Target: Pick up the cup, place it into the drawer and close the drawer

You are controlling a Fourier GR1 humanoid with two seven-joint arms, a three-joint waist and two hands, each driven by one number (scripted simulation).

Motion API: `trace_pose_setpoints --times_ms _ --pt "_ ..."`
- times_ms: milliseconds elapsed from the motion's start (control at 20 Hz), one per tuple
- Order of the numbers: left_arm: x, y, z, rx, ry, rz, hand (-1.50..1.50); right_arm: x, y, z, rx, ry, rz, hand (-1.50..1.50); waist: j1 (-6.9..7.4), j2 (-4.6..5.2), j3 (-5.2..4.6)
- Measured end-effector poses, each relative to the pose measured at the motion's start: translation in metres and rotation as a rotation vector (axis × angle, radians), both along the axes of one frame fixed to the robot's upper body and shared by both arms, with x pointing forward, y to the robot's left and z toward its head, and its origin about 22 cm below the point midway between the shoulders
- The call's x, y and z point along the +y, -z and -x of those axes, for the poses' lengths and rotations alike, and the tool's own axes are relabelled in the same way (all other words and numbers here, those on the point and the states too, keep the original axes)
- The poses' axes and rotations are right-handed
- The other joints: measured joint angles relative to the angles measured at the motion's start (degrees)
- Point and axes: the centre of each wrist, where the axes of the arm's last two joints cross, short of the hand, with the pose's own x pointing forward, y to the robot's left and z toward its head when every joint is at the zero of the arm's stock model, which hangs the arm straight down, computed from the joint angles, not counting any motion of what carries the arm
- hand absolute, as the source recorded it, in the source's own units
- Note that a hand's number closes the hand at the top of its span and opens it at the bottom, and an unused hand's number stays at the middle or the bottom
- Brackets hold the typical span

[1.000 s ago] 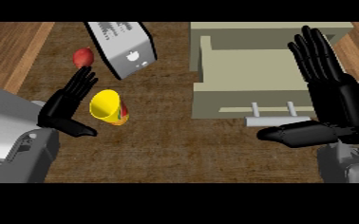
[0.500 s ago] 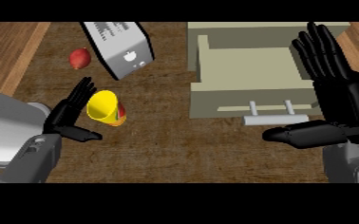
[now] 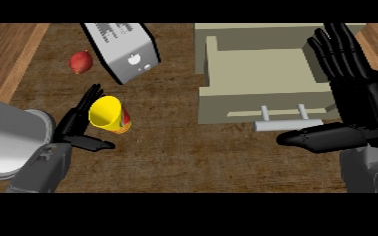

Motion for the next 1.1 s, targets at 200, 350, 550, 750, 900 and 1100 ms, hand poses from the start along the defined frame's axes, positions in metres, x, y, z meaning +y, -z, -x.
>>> trace_pose_setpoints --times_ms 200,350,550,750,900,1100 --pt "0.003 0.002 0.003 -0.008 0.002 -0.003 -1.5 -0.005 -0.002 -0.002 -0.001 -0.002 0.001 -1.5 -0.21 0.13 -0.03" --pt "-0.005 0.006 0.004 -0.018 0.012 -0.006 -1.5 -0.001 -0.004 0.0 0.003 -0.01 0.006 -1.5 -0.38 0.13 -0.06" --pt "-0.017 0.007 -0.001 -0.032 0.024 0.005 -1.5 0.001 -0.004 -0.003 0.003 -0.013 0.006 -1.5 -0.46 0.23 -0.06" --pt "-0.019 0.006 -0.004 -0.027 0.039 0.016 -1.5 0.0 -0.006 -0.002 0.001 -0.01 0.014 -1.5 -0.59 0.26 -0.08" --pt "-0.028 0.006 -0.008 -0.017 0.063 0.055 1.5 -0.002 -0.007 -0.004 0.003 -0.007 0.014 -1.5 -0.58 0.24 -0.04" --pt "-0.035 0.007 -0.009 -0.027 0.096 0.098 1.5 -0.005 -0.007 -0.005 0.003 -0.004 0.021 -1.5 -0.62 0.32 -0.07"
